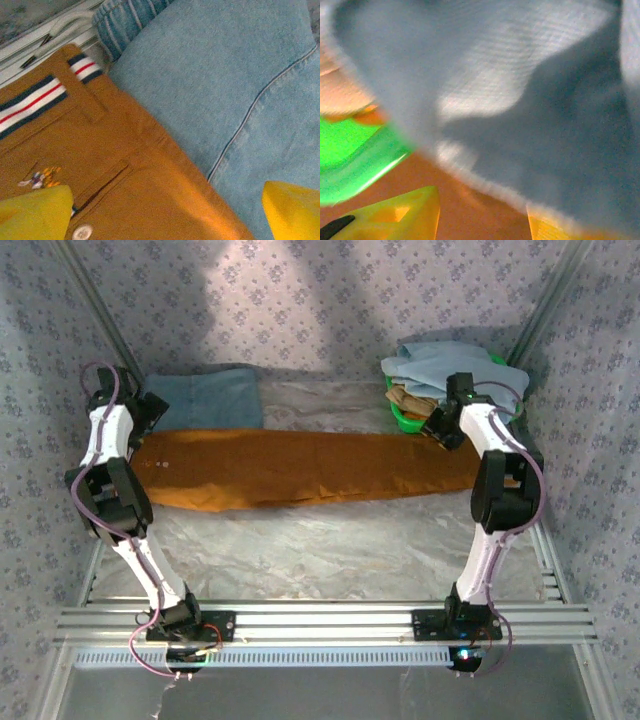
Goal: Fold and stack the trousers
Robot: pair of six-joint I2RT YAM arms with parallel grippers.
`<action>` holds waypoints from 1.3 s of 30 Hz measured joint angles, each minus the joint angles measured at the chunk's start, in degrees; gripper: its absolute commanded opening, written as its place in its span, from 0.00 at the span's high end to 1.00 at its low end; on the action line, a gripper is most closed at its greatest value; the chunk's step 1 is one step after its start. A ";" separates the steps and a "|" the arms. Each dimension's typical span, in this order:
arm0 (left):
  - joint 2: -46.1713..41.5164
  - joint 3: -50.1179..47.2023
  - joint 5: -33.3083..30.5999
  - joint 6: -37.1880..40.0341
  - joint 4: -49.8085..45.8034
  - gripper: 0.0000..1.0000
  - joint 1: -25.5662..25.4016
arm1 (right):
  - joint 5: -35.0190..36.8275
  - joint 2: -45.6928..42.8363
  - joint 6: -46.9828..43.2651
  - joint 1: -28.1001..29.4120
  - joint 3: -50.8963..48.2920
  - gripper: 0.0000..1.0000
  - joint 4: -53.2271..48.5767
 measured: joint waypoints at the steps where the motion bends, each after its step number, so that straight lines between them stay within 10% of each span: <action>1: -1.55 -1.44 0.09 -0.37 0.07 0.01 -0.04 | 0.28 -1.86 0.09 0.83 -1.05 0.45 0.11; 5: -11.26 -10.58 0.02 -2.75 2.67 0.07 -1.95 | 0.59 -9.09 0.52 6.60 -4.09 0.53 1.29; 11: -18.73 -26.01 0.96 -5.70 10.93 0.21 -10.54 | -1.09 -5.79 2.05 18.51 -3.96 1.00 5.51; 21: -13.40 -42.84 1.36 -8.52 20.98 0.26 -9.99 | -3.89 5.14 1.95 25.09 -7.78 1.00 8.00; 39: -40.74 -63.89 3.80 -8.92 17.49 0.15 5.05 | -8.81 -7.76 1.95 24.81 -26.53 1.00 8.46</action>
